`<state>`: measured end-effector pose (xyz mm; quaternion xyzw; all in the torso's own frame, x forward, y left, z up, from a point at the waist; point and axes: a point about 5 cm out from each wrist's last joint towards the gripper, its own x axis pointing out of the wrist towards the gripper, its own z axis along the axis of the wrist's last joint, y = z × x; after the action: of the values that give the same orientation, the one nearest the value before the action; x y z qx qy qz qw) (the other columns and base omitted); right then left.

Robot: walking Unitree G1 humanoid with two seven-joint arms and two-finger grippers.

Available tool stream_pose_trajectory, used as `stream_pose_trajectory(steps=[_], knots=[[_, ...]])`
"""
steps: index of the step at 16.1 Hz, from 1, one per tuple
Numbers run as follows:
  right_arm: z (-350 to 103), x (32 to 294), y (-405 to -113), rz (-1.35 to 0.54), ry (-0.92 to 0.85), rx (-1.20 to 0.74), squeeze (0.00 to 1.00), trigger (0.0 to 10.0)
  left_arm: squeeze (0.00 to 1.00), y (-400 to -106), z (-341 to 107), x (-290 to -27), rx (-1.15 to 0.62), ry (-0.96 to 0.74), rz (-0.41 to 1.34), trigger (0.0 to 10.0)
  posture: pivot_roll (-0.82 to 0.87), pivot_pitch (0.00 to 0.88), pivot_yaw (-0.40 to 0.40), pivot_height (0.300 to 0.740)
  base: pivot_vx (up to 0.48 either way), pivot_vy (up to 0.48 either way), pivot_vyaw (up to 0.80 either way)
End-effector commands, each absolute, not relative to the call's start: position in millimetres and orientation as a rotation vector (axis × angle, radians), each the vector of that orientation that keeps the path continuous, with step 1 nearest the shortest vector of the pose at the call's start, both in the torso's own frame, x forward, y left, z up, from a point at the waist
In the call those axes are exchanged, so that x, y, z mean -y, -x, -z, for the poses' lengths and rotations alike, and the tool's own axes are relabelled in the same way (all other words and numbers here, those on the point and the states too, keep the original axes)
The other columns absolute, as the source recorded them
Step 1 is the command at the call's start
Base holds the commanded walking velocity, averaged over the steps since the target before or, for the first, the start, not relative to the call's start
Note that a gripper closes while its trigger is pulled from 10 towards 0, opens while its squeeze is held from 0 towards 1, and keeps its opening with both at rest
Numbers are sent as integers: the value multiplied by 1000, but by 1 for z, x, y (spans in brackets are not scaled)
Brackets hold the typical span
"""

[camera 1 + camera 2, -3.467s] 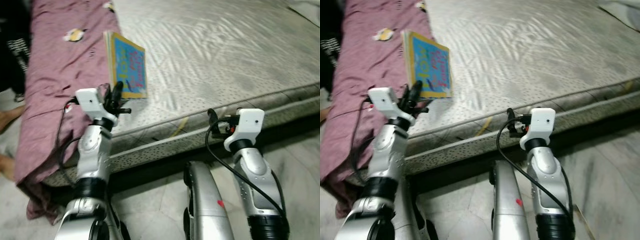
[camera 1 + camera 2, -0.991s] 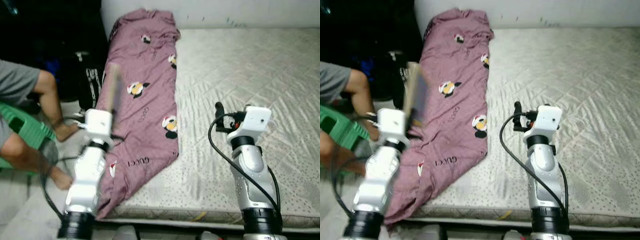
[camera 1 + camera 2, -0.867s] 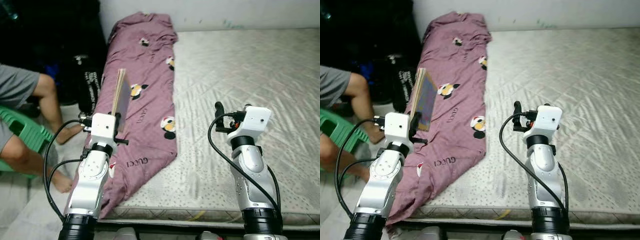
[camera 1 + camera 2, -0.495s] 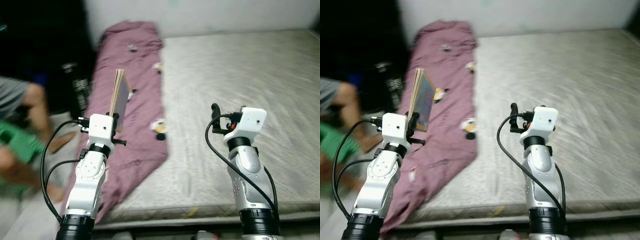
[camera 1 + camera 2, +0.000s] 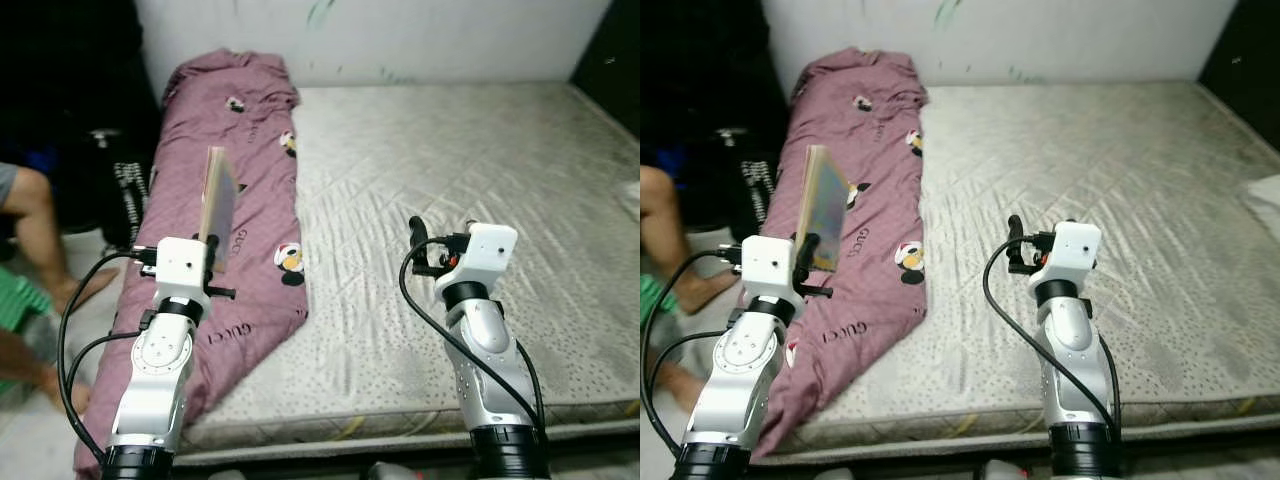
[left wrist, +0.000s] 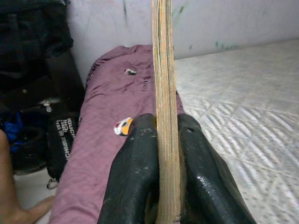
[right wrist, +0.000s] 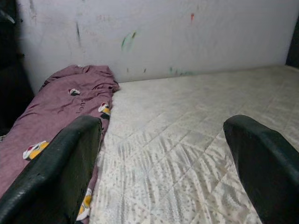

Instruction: Clean up the room

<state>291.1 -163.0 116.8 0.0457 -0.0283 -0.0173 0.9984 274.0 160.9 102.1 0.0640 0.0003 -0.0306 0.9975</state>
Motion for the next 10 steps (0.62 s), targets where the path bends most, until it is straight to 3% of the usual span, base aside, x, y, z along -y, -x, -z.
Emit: stream_pose_trajectory(steps=[1, 7, 10], knots=[[-119, 170, -289, 57, -88, 59, 0, 10000, 0, -276, -113, -150, 49, -120, 99, 10000, -98, 0, 42, 740, 0, -379, 0], [-117, 166, -288, 34, -86, 45, 0, 10000, 0, -274, -112, -153, 35, -116, 91, 10000, -95, 0, 30, 740, 0, -340, 0], [-117, 166, -288, 29, -85, 41, 0, 10000, 0, -277, -113, -153, 44, -110, 60, 10000, -94, 0, 28, 740, 0, 0, 0]])
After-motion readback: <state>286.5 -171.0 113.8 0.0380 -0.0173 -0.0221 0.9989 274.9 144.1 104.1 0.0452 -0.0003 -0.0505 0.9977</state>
